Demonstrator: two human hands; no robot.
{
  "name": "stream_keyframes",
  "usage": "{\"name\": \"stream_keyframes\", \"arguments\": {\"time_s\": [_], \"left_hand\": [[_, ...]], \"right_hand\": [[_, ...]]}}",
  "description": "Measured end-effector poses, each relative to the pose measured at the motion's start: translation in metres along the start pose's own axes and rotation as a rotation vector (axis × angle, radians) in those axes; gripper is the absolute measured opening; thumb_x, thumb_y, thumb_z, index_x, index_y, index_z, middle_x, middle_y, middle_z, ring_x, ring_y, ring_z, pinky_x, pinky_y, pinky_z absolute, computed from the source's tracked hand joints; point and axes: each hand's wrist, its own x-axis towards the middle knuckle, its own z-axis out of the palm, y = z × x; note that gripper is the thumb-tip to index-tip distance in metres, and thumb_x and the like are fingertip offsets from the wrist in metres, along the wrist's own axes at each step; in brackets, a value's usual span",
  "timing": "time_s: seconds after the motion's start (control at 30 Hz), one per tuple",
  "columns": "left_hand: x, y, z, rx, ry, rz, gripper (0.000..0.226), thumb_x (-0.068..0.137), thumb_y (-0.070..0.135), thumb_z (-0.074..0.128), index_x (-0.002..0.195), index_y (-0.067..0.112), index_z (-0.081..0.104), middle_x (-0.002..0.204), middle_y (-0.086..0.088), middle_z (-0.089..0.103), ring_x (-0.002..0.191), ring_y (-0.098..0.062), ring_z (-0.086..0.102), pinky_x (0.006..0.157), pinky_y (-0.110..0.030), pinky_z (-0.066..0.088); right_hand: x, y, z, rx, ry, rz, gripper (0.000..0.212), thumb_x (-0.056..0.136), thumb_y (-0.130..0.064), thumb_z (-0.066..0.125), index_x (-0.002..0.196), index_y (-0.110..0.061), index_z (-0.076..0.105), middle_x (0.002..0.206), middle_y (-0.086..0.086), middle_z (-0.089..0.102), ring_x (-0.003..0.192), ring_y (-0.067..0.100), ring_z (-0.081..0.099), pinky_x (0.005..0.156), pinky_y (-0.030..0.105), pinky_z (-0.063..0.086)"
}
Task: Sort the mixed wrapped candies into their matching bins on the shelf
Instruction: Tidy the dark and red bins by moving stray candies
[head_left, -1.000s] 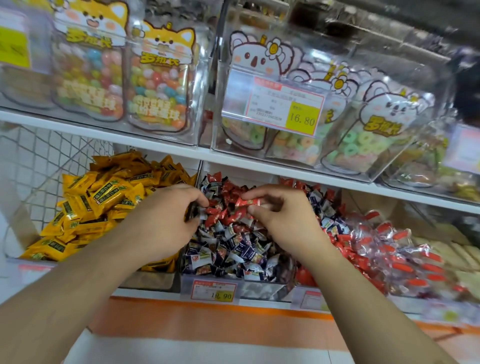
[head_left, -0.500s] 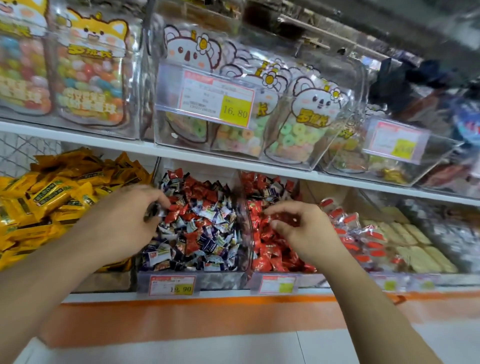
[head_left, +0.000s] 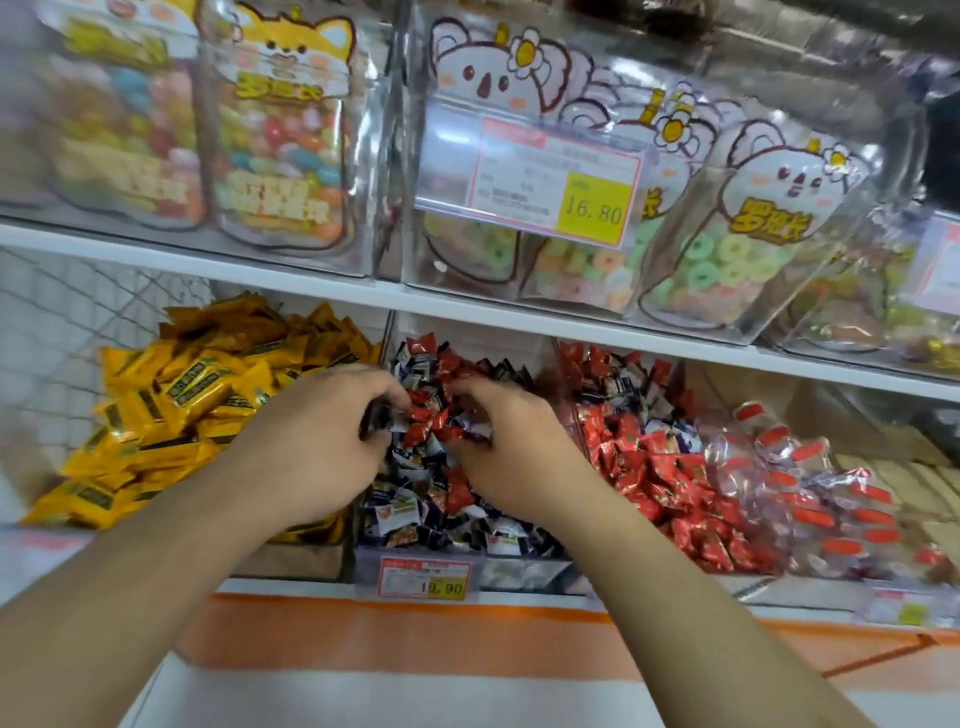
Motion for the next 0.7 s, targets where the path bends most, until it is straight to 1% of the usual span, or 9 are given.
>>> {"name": "stream_keyframes", "arguments": {"time_s": [0.1,0.2,0.23,0.3,0.33,0.4,0.5,0.63,0.7], "left_hand": [[0.0,0.0,-0.003,-0.018,-0.028,-0.027,0.035,0.099,0.028,0.066,0.131,0.041,0.058,0.148,0.019,0.05,0.126,-0.009,0.053,0.093,-0.02,0.042],[0.002,0.001,-0.004,-0.037,-0.055,-0.049,0.034,0.1,0.03,0.064,0.132,0.041,0.056,0.151,0.019,0.046,0.088,-0.002,0.058,0.074,-0.008,0.04],[0.002,0.001,-0.004,-0.036,-0.053,-0.051,0.034,0.101,0.03,0.064,0.132,0.042,0.056,0.152,0.019,0.045,0.089,-0.003,0.058,0.076,-0.009,0.041],[0.002,-0.001,-0.003,-0.027,-0.037,-0.047,0.034,0.1,0.031,0.064,0.131,0.042,0.055,0.154,0.018,0.044,0.123,-0.009,0.055,0.095,-0.019,0.043],[0.002,-0.001,-0.003,-0.018,-0.033,-0.043,0.034,0.1,0.031,0.065,0.131,0.042,0.056,0.154,0.018,0.045,0.132,-0.011,0.05,0.1,-0.023,0.042],[0.001,-0.001,-0.004,-0.012,-0.04,-0.037,0.035,0.1,0.031,0.065,0.131,0.042,0.056,0.153,0.018,0.045,0.135,-0.011,0.048,0.102,-0.025,0.041],[0.0,-0.002,-0.005,-0.014,-0.055,-0.026,0.035,0.1,0.03,0.064,0.132,0.041,0.056,0.152,0.018,0.046,0.134,-0.011,0.048,0.102,-0.025,0.041],[0.0,-0.004,-0.004,-0.033,-0.049,-0.03,0.034,0.1,0.03,0.065,0.131,0.041,0.057,0.152,0.019,0.046,0.134,-0.01,0.049,0.098,-0.023,0.041],[0.0,-0.004,-0.003,-0.03,-0.05,-0.035,0.034,0.1,0.03,0.065,0.13,0.041,0.057,0.151,0.019,0.046,0.133,-0.011,0.05,0.097,-0.024,0.041]], "right_hand": [[0.024,0.003,0.023,0.006,-0.023,-0.035,0.071,0.088,-0.025,0.077,0.152,-0.026,0.047,0.148,0.001,0.057,0.137,0.02,0.051,0.114,0.036,0.044],[0.04,0.007,0.036,0.007,-0.041,-0.095,0.07,0.085,-0.027,0.079,0.149,-0.031,0.051,0.145,-0.005,0.059,0.134,0.017,0.052,0.11,0.037,0.046],[0.044,0.008,0.038,0.003,-0.043,-0.114,0.065,0.085,-0.025,0.079,0.145,-0.031,0.055,0.14,-0.005,0.062,0.129,0.016,0.056,0.106,0.034,0.048],[0.047,0.007,0.041,0.008,-0.034,-0.135,0.053,0.086,-0.02,0.079,0.136,-0.03,0.064,0.128,-0.006,0.069,0.116,0.014,0.061,0.095,0.025,0.049],[0.047,0.007,0.043,0.019,-0.018,-0.137,0.048,0.085,-0.018,0.079,0.131,-0.03,0.068,0.123,-0.007,0.071,0.11,0.012,0.063,0.09,0.022,0.049],[0.048,0.008,0.046,0.036,0.01,-0.122,0.041,0.084,-0.017,0.081,0.122,-0.03,0.073,0.116,-0.01,0.073,0.104,0.01,0.066,0.087,0.023,0.052],[0.047,0.013,0.049,0.063,0.055,-0.072,0.032,0.084,-0.012,0.079,0.11,-0.031,0.077,0.111,-0.014,0.074,0.103,0.006,0.066,0.092,0.027,0.056],[0.04,0.017,0.04,0.162,0.096,0.0,0.031,0.085,-0.006,0.078,0.102,-0.032,0.078,0.11,-0.019,0.073,0.1,-0.003,0.065,0.083,0.008,0.05],[0.034,0.016,0.033,0.217,0.1,0.016,0.031,0.085,-0.008,0.08,0.1,-0.035,0.077,0.11,-0.021,0.072,0.099,-0.005,0.065,0.081,0.006,0.048]]}}
